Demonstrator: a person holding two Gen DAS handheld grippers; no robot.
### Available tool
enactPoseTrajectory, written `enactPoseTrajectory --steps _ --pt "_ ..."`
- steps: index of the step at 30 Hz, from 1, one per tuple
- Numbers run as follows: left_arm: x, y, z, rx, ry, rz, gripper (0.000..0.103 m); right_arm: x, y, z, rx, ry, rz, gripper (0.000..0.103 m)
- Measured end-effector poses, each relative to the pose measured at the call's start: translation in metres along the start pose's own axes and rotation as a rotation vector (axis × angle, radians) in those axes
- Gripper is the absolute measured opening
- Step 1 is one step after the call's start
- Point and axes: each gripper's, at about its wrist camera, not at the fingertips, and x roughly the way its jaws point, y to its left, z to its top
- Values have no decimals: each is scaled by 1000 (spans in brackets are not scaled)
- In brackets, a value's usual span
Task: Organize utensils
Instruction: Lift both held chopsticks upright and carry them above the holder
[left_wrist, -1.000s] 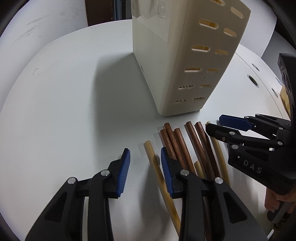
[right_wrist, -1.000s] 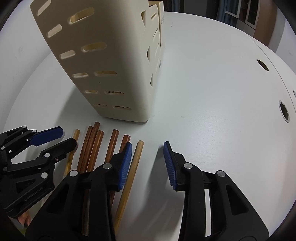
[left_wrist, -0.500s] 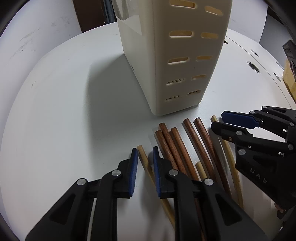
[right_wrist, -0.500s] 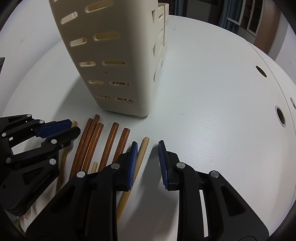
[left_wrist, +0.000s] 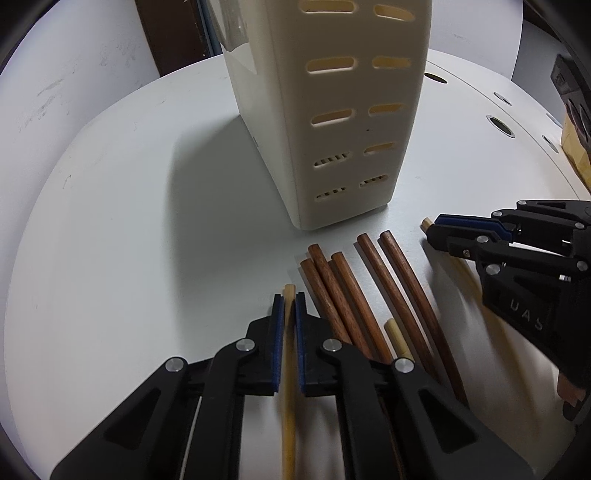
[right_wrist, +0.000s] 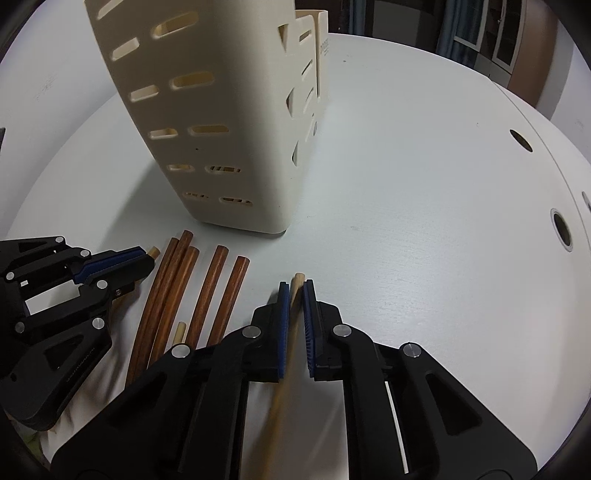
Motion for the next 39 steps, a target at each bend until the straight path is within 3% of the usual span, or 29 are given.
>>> enactPoseTrajectory --steps 5,14,29,39 --pt "-5 9 2 -16 -20 -11 6 4 -21 7 40 -14 71 6" --pt "-34 27 12 -57 -113 -45 6 -36 -32 26 40 -165 87 6" --pt "-141 48 37 -131 -388 -44 6 -159 -24 67 -41 -458 135 5" --pt "-189 35 55 -124 -556 -56 6 -173 -20 82 -49 -557 186 5"
